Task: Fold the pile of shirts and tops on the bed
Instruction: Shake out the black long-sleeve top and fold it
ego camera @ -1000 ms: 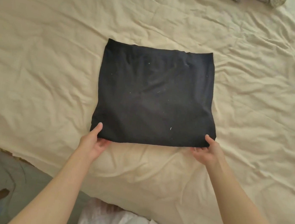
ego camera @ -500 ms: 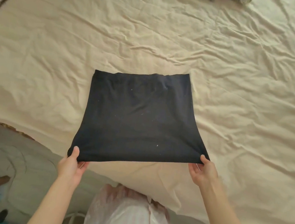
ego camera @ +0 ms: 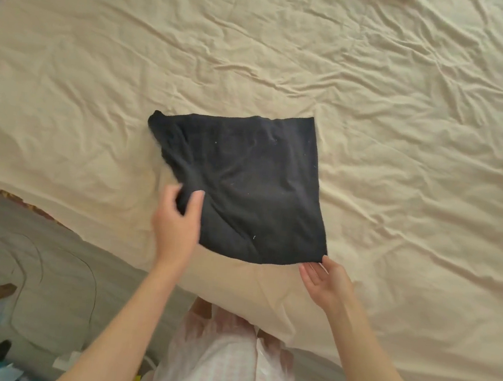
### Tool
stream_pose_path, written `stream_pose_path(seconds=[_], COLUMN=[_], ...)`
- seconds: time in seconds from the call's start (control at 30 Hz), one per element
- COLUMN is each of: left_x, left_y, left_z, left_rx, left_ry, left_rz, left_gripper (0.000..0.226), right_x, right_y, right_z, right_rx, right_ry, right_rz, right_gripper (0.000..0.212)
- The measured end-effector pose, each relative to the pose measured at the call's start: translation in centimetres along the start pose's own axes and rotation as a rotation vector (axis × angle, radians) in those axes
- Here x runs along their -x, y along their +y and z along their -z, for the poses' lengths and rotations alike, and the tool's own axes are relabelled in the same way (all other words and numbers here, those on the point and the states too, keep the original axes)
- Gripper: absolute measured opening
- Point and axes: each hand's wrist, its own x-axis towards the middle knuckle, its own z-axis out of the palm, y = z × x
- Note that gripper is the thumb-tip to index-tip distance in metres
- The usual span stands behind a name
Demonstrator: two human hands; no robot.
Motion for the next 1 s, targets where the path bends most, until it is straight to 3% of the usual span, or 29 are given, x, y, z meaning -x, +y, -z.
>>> stream_pose_path(seconds=[0.1, 0.2, 0.3, 0.43, 0.53, 0.7, 0.83, 0.9, 1.0], left_x=[3.2, 6.5, 8.6, 8.3, 6.8, 5.7, 6.0, 5.3, 4.3], left_y=[3.6, 3.6, 0.0, -5.2, -8.0, -9.3, -10.3, -10.1, -9.2], left_z=[-5.9, -11.3, -14.3, -12.4, -10.6, -10.3, -9.2, -8.9, -7.6], left_rx=[-0.006, -0.263, -0.657, -0.902, -0.909, -0.841, -0.961, -0.906, -0.725], left_ry=[-0.198, -0.458, -0.740, -0.597, -0.529, -0.541, -0.644, -0.646, -0.616], left_rz=[-0.288, -0.556, -0.545, -0.610, -0.641, -0.673, -0.633, -0.633, -0.734], left_gripper=[0.019, 0.017, 0.027, 0.056, 0.064, 0.064, 0.093, 0.078, 0.049], right_x=[0.2, -0.3, -1.2, -3.4, -5.3, -7.4, -6.8, -5.9, -4.0], right_y=[0.0, -0.5, -1.2, -1.9, -2.1, -2.0, -1.7, -1.6, -1.2], right_z=[1.2, 2.6, 3.3, 2.7, 1.7, 0.9, 1.7, 2.2, 2.8], right_rx=[0.014, -0.002, 0.132, 0.469, 0.598, 0.588, 0.405, 0.295, 0.324], right_ry=[-0.007, -0.042, -0.096, -0.013, 0.071, 0.129, 0.005, -0.052, -0.084], right_rz=[0.001, 0.062, 0.126, 0.233, 0.306, 0.282, 0.124, 0.079, 0.075], right_gripper=[0.027, 0.036, 0.039, 0.037, 0.044, 0.047, 0.028, 0.027, 0.019])
